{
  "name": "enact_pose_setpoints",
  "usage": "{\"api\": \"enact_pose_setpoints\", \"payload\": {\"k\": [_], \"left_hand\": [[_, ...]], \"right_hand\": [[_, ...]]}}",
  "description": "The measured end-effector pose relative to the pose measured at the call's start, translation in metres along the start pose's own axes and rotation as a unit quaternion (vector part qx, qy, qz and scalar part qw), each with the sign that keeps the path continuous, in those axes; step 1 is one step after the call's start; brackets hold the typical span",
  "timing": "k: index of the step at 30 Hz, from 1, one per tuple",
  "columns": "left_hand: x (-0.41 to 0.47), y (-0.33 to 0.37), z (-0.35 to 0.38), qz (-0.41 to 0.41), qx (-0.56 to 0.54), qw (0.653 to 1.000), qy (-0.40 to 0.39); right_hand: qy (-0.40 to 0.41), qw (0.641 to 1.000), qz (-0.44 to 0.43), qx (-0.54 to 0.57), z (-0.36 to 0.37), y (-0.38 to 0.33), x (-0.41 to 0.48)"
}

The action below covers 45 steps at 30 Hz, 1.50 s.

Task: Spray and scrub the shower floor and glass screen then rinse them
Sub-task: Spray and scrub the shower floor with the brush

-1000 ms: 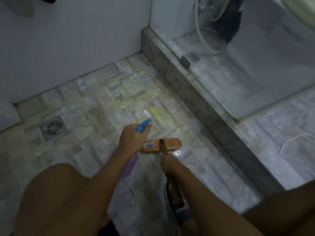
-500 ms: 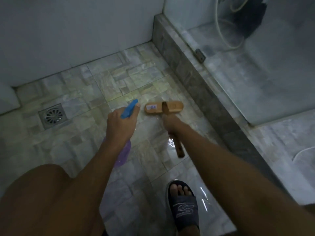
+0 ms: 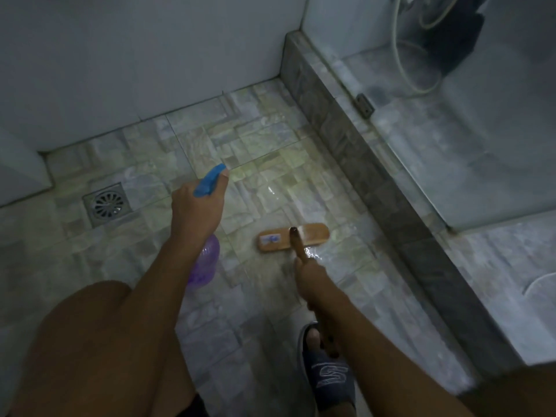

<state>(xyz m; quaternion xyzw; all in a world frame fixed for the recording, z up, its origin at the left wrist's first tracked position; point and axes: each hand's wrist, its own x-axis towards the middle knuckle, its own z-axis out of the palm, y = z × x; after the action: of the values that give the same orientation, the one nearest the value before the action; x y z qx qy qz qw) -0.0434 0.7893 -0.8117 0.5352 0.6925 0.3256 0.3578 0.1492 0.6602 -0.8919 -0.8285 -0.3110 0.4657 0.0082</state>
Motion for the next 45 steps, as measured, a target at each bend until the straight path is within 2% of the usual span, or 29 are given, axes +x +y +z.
{"api": "enact_pose_setpoints", "payload": {"k": [6,8,10,12,14,17,19,23,28,31,33,37,39,42,45], "left_hand": [[0.003,-0.012,-0.017,0.028,0.025,0.999,0.000],[0.004,-0.019,-0.025,0.024,0.026,0.999,0.005],[0.007,-0.022,-0.031,0.003,0.028,1.000,0.006],[0.009,-0.022,-0.036,-0.010,0.034,0.999,0.008],[0.009,-0.020,-0.040,0.006,0.043,0.999,0.009],[0.003,-0.022,-0.053,0.055,0.043,0.998,0.005],[0.000,-0.025,-0.061,0.076,0.033,0.996,0.009],[-0.003,-0.030,-0.063,0.093,0.045,0.994,0.018],[0.004,-0.035,-0.067,0.044,0.013,0.998,0.039],[0.002,-0.031,-0.068,0.051,0.014,0.998,0.036],[-0.002,-0.029,-0.074,0.057,0.002,0.998,0.040],[-0.005,-0.027,-0.077,0.048,-0.020,0.998,0.034],[-0.003,-0.025,-0.080,0.041,-0.028,0.998,0.036],[0.002,-0.021,-0.086,0.060,-0.034,0.997,0.047],[0.009,-0.021,-0.091,0.090,-0.031,0.993,0.063]], "right_hand": [[0.029,0.999,-0.038,0.001,-0.077,-0.084,0.071],[0.028,0.998,-0.043,0.036,-0.074,-0.110,0.077],[0.019,0.998,-0.061,0.017,-0.050,-0.122,0.073],[0.013,0.995,-0.097,-0.029,-0.014,-0.111,0.058],[-0.010,0.995,-0.091,-0.029,0.009,-0.079,0.029],[-0.041,0.994,-0.075,-0.062,0.010,-0.022,0.005],[-0.024,0.997,-0.044,-0.056,-0.003,-0.006,0.007],[0.021,0.999,-0.017,-0.028,-0.007,-0.037,0.020],[-0.013,0.991,-0.118,-0.065,0.020,-0.101,0.012],[-0.039,0.979,-0.156,-0.124,0.055,-0.083,-0.008],[-0.050,0.986,-0.114,-0.107,0.063,-0.056,-0.020],[-0.005,0.995,-0.045,-0.091,0.025,-0.015,0.002],[0.031,0.997,-0.027,-0.063,-0.010,-0.021,0.024],[0.065,0.997,-0.047,-0.014,-0.053,-0.069,0.056],[0.086,0.993,-0.083,0.011,-0.054,-0.133,0.073]]}}
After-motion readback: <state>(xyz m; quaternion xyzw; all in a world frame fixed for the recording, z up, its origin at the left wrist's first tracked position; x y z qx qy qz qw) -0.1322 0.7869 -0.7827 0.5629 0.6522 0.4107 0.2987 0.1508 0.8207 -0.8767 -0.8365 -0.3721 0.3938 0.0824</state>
